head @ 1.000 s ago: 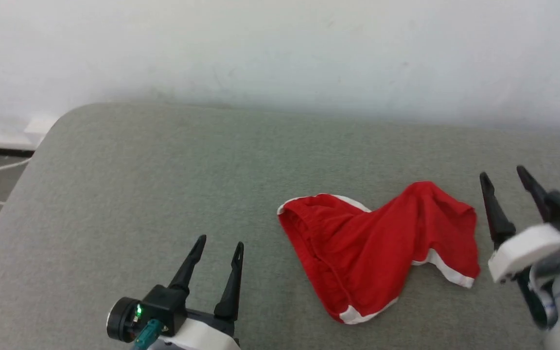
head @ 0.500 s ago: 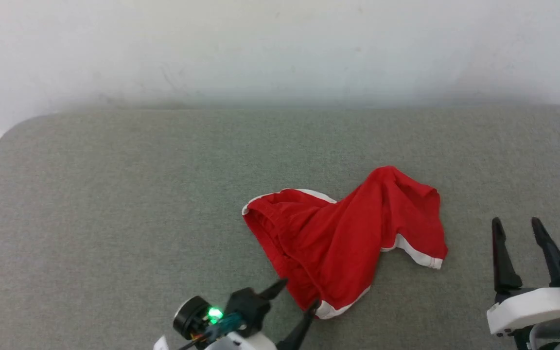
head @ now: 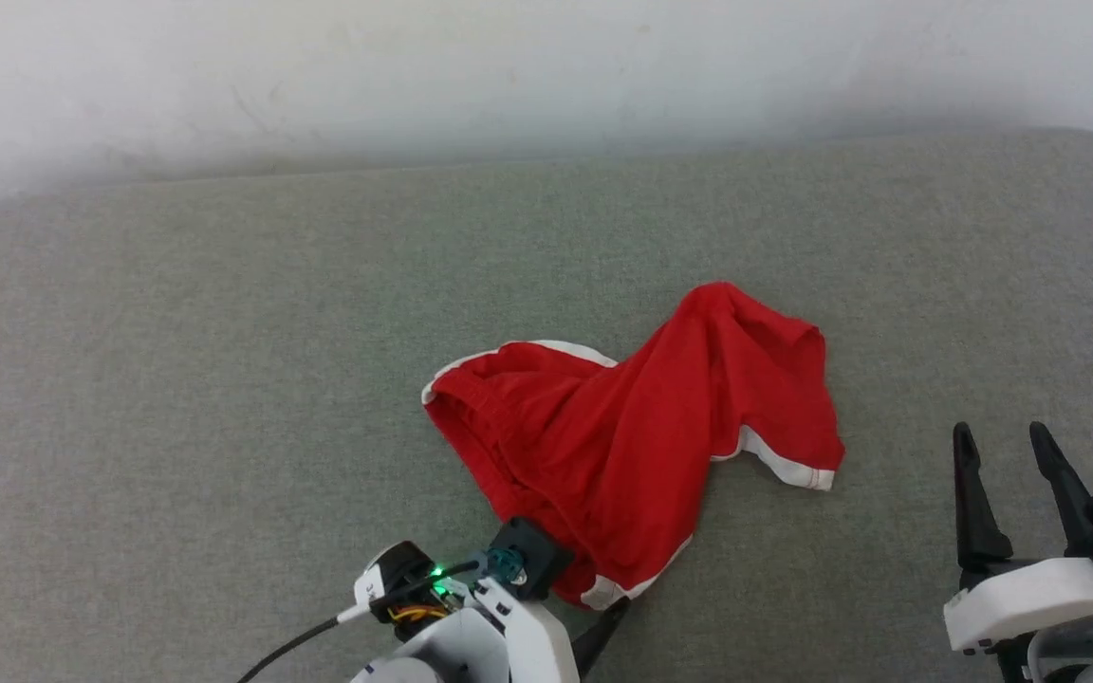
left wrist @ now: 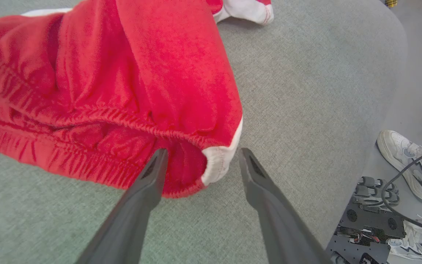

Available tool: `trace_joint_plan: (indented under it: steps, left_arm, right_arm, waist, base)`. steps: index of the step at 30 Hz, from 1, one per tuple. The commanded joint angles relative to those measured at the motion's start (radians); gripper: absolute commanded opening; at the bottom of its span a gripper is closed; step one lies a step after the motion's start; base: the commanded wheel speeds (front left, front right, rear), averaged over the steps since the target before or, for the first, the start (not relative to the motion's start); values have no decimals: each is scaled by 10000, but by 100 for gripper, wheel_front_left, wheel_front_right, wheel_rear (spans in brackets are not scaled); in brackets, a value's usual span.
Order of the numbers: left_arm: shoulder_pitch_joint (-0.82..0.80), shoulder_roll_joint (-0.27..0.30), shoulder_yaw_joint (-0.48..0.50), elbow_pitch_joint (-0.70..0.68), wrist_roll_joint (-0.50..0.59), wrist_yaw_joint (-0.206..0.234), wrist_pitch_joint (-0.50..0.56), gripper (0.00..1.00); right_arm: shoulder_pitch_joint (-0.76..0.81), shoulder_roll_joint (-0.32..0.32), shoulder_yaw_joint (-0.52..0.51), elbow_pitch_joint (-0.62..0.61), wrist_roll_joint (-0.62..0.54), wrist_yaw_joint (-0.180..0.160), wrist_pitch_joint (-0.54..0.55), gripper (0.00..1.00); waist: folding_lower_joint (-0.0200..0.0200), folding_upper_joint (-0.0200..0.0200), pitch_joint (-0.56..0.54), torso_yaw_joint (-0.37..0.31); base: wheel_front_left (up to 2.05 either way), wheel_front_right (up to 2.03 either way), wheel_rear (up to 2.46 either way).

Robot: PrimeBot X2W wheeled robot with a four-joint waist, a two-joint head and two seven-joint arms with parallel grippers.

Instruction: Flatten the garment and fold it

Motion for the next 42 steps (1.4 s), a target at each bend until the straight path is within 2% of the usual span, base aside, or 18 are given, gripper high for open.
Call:
trace_joint_plan:
  steps: [1, 7, 8, 9, 15, 24, 32, 33, 34, 35, 38, 42]
  left_arm:
    - [-206, -46, -5, 147, -21, -29, -41, 100]
    - [-340, -148, -19, 704, -143, -5, -23, 100]
    - [-350, -159, -48, 762, -189, -8, -9, 42]
    - [-346, -192, -56, 770, -299, -14, -50, 0]
    - [-113, -280, 489, 740, -958, 122, -798, 0]
    - [751, 371, 1962, 466, -1553, 754, -2435, 0]
    - [1562, 675, 2890, 692, -2132, 1281, -3037, 0]
    - [1595, 698, 2846, 855, -2116, 1273, -3000, 25]
    - [1602, 731, 2746, 1034, -2043, 1245, -2949, 77]
    - [1578, 740, 2659, 1203, -1953, 1239, -2944, 100]
    - [1425, 585, 2559, 1605, -1871, 1194, -3185, 100]
    - [1267, 376, 2680, 1826, -1736, 1302, -4037, 100]
  right_arm:
    - [-121, 40, 2, 59, 36, -21, -68, 100]
    - [-262, 42, -40, 205, 23, -21, -143, 100]
    - [-261, 42, -62, 244, 13, -21, -147, 100]
    - [-249, 42, -87, 285, -4, -21, -149, 100]
    - [-53, 42, -64, 552, -217, -21, -6, 100]
    - [520, -2, 625, 842, -137, -21, 1295, 100]
    - [883, -211, 1172, 814, 267, -21, 2338, 100]
    - [899, -246, 1222, 800, 311, -21, 2413, 100]
    - [909, -281, 1259, 778, 342, -21, 2469, 100]
    - [908, -305, 1284, 743, 366, -21, 2511, 100]
    - [843, -343, 1369, 579, 571, -21, 2592, 100]
    - [907, -530, 1655, 273, 879, -21, 2782, 100]
  waist:
    - [-1, 0, 230, -195]
    - [-1, 0, 396, -223]
    - [-1, 0, 383, -187]
    - [-1, 0, 358, -135]
    - [-1, 0, -94, 370]
    - [-1, 0, -816, 1339]
    - [-1, 0, -877, 1710]
    - [-1, 0, -869, 1724]
    - [-1, 0, -858, 1734]
    - [-1, 0, -831, 1742]
    - [-1, 0, -803, 1804]
    - [-1, 0, -895, 1967]
  base:
    - [0, 0, 0]
    - [0, 0, 0]
    - [0, 0, 0]
    - [0, 0, 0]
    - [0, 0, 0]
    - [0, 0, 0]
    - [0, 0, 0]
    - [0, 0, 0]
    - [0, 0, 0]
    - [0, 0, 0]
    - [0, 0, 0]
    - [0, 0, 0]
